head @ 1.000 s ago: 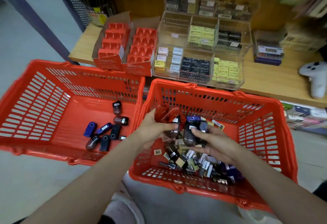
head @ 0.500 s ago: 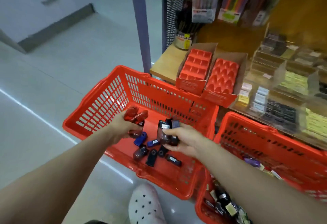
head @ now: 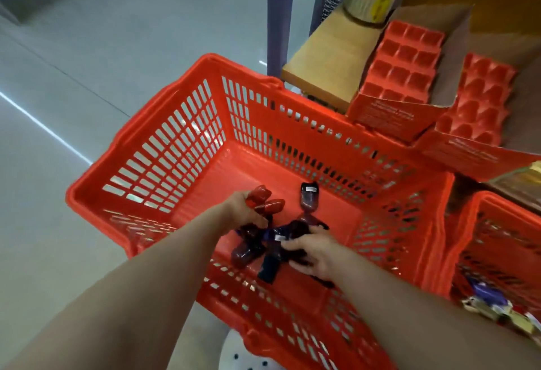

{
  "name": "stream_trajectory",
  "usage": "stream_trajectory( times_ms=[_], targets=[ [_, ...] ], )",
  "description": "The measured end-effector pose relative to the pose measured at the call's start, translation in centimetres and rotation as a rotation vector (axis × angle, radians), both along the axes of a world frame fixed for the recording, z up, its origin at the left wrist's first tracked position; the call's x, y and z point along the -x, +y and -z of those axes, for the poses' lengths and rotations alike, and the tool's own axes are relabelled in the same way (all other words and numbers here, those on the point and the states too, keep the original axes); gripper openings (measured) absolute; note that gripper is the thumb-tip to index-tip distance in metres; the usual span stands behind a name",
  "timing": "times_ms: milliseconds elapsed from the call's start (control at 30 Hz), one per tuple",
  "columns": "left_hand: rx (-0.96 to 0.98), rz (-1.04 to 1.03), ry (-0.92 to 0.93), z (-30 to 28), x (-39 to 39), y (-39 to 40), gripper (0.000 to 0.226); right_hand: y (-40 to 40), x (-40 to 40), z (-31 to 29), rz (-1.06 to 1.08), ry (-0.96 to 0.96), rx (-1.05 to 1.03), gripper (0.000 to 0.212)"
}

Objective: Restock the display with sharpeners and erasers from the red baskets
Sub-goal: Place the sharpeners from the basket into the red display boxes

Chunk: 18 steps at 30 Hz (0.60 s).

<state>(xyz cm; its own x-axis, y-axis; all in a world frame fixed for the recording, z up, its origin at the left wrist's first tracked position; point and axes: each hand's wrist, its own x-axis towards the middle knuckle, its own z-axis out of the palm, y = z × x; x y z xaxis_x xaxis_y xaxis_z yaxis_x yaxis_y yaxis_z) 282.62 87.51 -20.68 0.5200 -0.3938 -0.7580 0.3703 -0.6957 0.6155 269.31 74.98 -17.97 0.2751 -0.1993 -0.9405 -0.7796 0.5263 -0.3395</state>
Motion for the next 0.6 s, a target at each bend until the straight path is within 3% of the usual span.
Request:
stream_trajectory(
  times_ms=[133, 233, 367, 467, 600],
  targets=[
    [-0.028, 0.041, -0.031, -0.3, 0.4, -0.2, 0.065, -1.5, 1.3, -1.5, 0.026, 0.001, 0.070, 0.072],
    [-0.021, 0.032, -0.051, -2.3, 1.0, 0.0, 0.074, -2.2, 2.2, -3.8, 0.115, -0.048, 0.148, 0.061],
    [-0.042, 0.045, -0.197, -7.9, 2.3, -0.1, 0.051, -3.2, 5.0, -10.2, 0.133, -0.270, 0.089, 0.039],
    [0.104, 0.132, -0.182, -14.0, 4.9, -1.5, 0.022, -5.1, 8.9, -15.7, 0.076, -0.493, 0.091, 0.025],
    [0.317, 0.304, -0.141, -21.0, 11.3, -6.4, 0.019, -9.4, 16.0, -19.4, 0.037, -0.500, 0.257, 0.020]
  ],
)
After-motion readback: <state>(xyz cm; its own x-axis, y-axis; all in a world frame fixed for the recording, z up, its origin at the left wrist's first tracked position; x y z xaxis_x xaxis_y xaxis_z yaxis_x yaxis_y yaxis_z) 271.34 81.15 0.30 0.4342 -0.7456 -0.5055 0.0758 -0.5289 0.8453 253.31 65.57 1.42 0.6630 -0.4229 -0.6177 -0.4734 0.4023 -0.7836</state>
